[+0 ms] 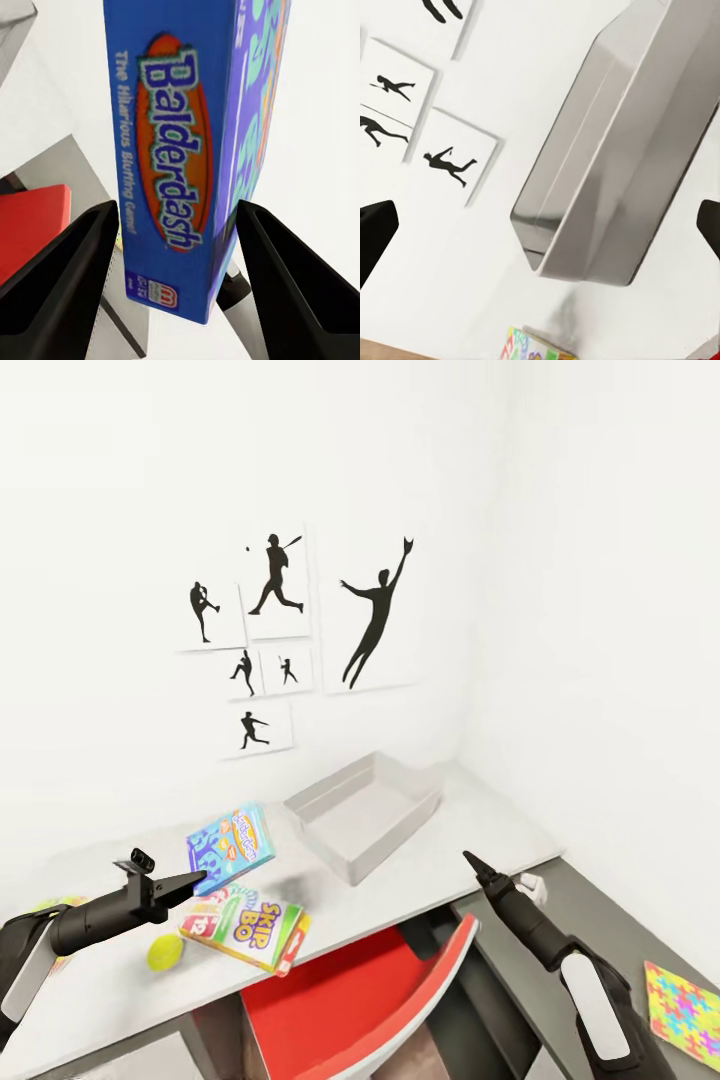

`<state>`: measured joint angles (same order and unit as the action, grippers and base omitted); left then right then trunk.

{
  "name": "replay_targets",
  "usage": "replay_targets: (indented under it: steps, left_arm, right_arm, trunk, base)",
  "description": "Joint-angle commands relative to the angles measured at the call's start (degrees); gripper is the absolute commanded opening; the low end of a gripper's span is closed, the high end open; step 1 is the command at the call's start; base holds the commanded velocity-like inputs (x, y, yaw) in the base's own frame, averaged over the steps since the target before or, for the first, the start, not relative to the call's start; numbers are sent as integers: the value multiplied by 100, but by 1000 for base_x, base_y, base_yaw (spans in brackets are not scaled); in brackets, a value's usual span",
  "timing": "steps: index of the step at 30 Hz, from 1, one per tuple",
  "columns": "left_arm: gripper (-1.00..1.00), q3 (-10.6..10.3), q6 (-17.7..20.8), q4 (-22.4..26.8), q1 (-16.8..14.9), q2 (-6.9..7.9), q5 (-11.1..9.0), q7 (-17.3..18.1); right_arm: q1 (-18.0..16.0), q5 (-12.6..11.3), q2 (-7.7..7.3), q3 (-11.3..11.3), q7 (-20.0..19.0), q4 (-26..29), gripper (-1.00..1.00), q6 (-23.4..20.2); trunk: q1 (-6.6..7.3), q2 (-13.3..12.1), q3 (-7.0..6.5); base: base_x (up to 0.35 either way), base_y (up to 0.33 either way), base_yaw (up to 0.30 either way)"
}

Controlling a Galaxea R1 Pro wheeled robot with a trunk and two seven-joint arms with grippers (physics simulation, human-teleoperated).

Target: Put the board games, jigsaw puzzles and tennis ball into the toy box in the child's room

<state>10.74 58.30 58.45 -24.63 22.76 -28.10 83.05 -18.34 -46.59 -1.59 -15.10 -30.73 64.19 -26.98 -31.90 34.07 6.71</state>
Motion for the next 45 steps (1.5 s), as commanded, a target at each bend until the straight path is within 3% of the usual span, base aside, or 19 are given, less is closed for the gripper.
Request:
replay_targets:
  steps: [1, 9, 45]
  left_arm:
    - [-100, -1, 59, 0, -7, 0, -20, 9]
    - [-100, -1, 59, 0, -7, 0, -20, 6]
    - [-100, 8, 2, -13, -7, 15, -34, 62]
  right_arm:
    - [-3, -43, 0, -10, -3, 4, 100, -49]
    - [-3, -57, -1, -19, -28, 13, 100, -45]
    - [-3, -60, 0, -18, -32, 11, 100, -44]
  trunk:
    - [-3, 8, 10]
    - [-3, 8, 10]
    - [-3, 8, 10]
  base:
    - [113, 1, 291]
    - [177, 0, 127]
    - [164, -29, 2]
